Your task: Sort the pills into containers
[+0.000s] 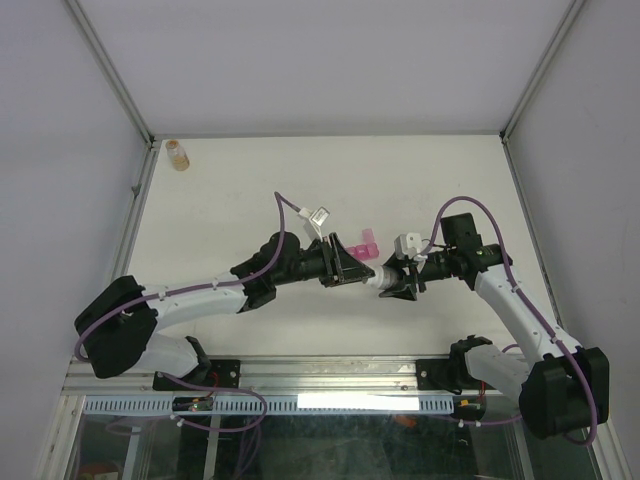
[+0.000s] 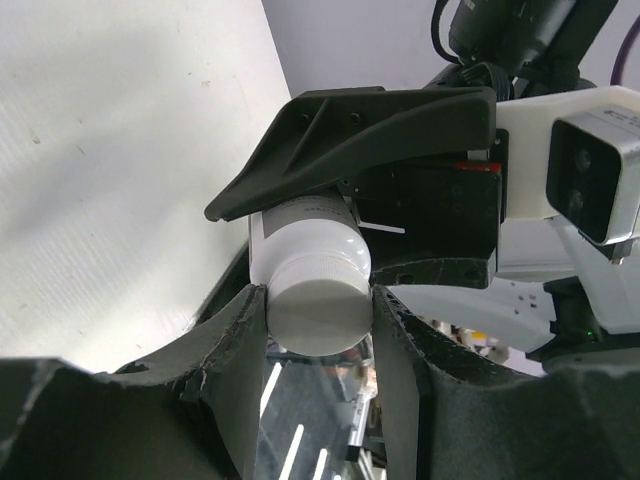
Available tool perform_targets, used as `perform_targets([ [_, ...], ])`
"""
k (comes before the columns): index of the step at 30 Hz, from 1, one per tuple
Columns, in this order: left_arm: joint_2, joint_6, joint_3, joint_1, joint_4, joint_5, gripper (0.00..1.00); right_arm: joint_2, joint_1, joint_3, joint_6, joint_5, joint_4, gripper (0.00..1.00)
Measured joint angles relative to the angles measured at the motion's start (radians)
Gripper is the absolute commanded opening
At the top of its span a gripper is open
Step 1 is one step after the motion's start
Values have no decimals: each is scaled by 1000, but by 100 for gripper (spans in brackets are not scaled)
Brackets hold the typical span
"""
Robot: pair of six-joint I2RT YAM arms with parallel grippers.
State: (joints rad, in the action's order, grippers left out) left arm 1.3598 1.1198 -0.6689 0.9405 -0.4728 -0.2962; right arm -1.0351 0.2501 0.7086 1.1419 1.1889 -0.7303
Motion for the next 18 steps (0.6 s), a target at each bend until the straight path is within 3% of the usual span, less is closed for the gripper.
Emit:
perform_targets([
  [12, 25, 156, -25, -6, 51, -30, 3, 0, -5, 0, 0, -13, -16, 0],
  [18, 27, 159, -31, -7, 63, -44, 30, 0, -5, 0, 0, -13, -19, 0],
])
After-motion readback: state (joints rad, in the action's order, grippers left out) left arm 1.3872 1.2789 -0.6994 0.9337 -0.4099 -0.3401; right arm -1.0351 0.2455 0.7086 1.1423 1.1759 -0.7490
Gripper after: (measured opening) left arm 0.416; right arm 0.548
